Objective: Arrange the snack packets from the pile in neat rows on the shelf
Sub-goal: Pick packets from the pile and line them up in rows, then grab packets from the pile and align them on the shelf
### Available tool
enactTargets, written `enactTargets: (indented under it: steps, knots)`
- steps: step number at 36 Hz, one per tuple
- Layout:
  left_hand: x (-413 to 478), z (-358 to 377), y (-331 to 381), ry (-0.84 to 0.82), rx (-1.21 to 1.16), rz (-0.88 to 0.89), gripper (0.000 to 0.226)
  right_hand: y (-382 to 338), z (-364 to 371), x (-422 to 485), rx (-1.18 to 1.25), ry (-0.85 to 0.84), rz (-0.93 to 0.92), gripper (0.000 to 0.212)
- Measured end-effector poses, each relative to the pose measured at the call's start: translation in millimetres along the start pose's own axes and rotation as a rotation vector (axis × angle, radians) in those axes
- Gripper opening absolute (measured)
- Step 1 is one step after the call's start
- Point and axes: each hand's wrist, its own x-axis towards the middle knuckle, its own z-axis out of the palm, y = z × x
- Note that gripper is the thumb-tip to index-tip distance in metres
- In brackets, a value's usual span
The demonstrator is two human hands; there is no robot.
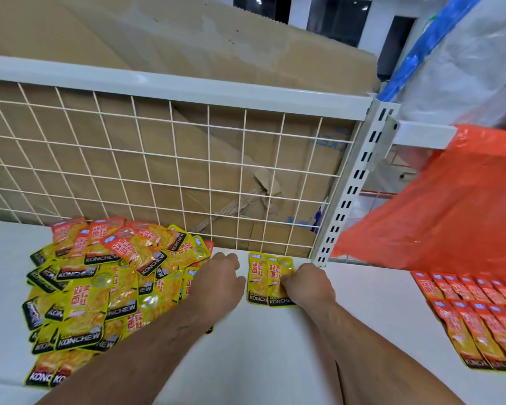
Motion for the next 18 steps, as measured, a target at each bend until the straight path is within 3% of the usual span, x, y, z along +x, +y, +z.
enactTargets:
  steps: [10, 18]
  knots:
    - [-15, -1, 2, -0.017, 0.025, -0.024, 0.027, 4, 0, -4, -0.048, 0.096, -0.077, 0.023]
    - [-37, -5, 6, 0.054, 0.047, -0.068, 0.022, -6, 8, -25, 0.064, 0.084, -0.307, 0.012]
